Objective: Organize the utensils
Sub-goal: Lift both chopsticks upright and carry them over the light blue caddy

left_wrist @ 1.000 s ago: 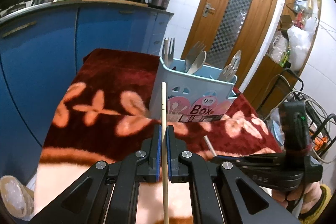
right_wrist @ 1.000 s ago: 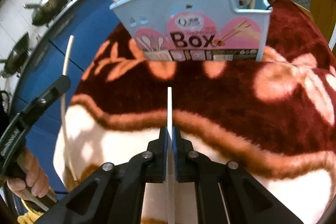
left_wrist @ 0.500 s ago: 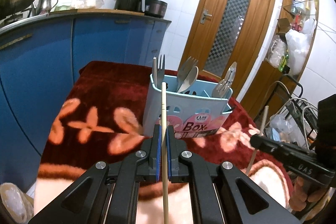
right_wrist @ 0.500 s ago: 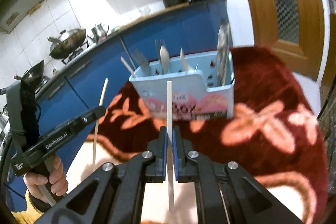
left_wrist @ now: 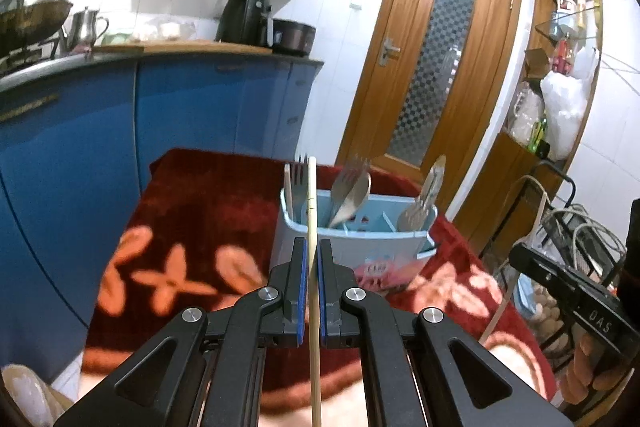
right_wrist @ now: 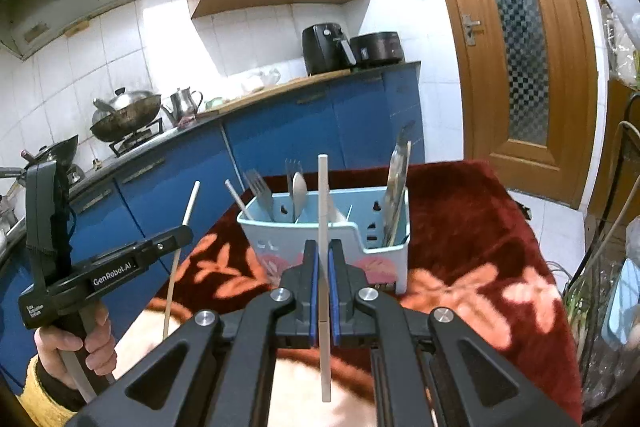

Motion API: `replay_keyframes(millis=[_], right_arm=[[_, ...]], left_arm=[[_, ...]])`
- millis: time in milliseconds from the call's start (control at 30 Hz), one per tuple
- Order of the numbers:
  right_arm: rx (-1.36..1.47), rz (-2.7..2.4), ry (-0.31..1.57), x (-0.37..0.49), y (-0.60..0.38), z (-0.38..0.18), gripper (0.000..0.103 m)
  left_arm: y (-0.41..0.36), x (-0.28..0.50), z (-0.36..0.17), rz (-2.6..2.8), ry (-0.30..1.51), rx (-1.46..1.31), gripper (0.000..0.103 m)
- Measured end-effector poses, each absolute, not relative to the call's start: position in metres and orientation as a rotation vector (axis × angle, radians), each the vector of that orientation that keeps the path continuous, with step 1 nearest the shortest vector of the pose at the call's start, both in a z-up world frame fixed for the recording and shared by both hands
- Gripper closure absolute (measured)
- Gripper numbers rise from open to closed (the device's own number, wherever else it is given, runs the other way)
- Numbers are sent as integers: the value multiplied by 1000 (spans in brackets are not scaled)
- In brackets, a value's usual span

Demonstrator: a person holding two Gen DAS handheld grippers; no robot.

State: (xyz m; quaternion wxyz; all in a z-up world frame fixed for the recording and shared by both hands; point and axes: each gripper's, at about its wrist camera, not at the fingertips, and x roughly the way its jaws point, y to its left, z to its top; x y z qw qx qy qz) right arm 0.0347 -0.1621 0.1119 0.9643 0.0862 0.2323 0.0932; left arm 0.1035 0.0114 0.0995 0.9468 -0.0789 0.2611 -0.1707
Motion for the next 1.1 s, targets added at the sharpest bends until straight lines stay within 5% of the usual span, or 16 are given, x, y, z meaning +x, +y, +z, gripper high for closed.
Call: replay_keyframes(millis=[633,1100], right_arm=[[135,105,333,78,-178,146,97],[135,93,299,133,-181,131,97]], left_arm=[[1,155,154,-311,227,-234,99],[-25,197,121,-199,88,-201,98]])
